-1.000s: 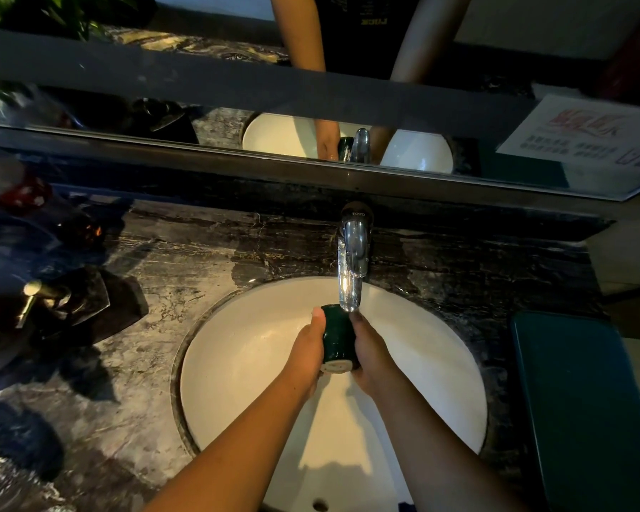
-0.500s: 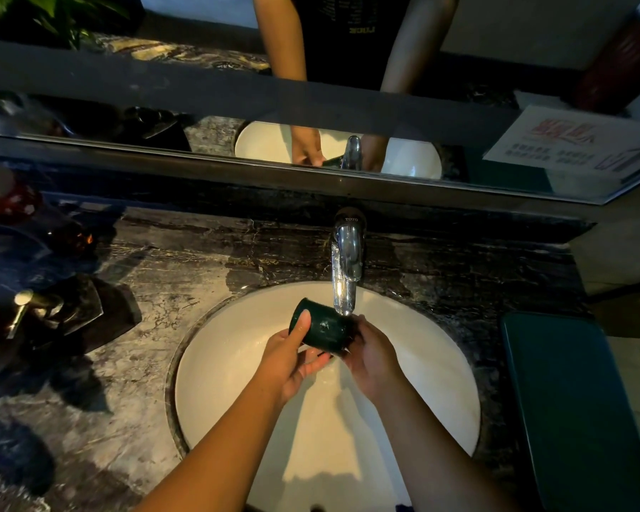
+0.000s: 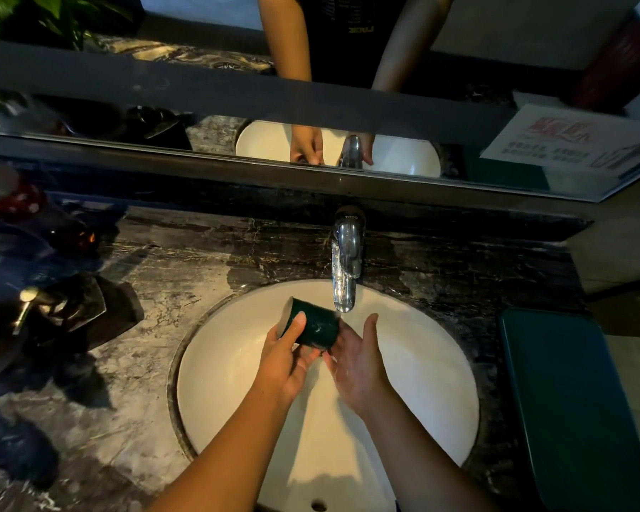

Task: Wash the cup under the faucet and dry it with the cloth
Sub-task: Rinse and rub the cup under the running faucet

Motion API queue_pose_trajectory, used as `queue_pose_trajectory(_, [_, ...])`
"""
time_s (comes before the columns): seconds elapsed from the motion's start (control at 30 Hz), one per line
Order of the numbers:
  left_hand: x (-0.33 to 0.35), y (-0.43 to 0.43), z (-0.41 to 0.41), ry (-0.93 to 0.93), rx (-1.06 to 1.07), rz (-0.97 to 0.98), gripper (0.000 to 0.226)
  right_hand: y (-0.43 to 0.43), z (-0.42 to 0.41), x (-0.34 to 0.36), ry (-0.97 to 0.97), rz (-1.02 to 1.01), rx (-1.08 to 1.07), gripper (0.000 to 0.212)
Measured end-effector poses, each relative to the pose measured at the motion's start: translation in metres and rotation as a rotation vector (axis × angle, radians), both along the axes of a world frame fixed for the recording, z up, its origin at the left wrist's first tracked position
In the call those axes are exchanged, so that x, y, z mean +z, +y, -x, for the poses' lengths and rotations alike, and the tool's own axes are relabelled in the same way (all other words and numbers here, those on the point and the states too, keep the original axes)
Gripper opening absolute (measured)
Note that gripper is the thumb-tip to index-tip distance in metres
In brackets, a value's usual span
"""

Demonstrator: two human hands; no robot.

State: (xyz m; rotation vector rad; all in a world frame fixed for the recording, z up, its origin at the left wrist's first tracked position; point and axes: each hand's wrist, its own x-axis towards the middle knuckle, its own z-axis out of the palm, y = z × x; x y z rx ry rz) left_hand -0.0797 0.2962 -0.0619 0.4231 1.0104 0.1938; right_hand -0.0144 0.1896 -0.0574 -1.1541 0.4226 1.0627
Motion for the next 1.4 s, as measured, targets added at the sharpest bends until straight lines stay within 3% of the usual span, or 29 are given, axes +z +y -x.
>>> queue_pose_trajectory(0.3, [0.001,-0.003,0.001,-0.076,-0.005,0.026,0.069,-0.001,-0.009,0.014,-0.083,-0.039,0.020,0.097])
queue_pose_trajectory(0.5, [-0.004,0.001,-0.003,-0.101,0.029,0.030,0.068,-0.001,0.005,0.016,-0.087,-0.007,0.112,0.087])
queue_pose_trajectory(0.67, [-0.005,0.002,0.000,-0.101,0.033,0.044,0.066,0.002,-0.010,0.022,-0.099,-0.043,0.091,0.095])
queue_pose_trajectory(0.97, [-0.009,0.007,-0.003,-0.119,0.056,0.024,0.071,0.008,-0.001,0.024,-0.106,0.008,0.155,0.082])
queue_pose_trajectory(1.27, [-0.004,0.000,0.000,-0.125,0.037,0.039,0.071,0.010,-0.008,0.020,-0.092,-0.026,0.132,0.094])
queue_pose_trajectory(1.4, [-0.007,0.005,-0.004,-0.120,0.074,0.033,0.072,0.010,0.001,0.020,-0.098,-0.005,0.167,0.085])
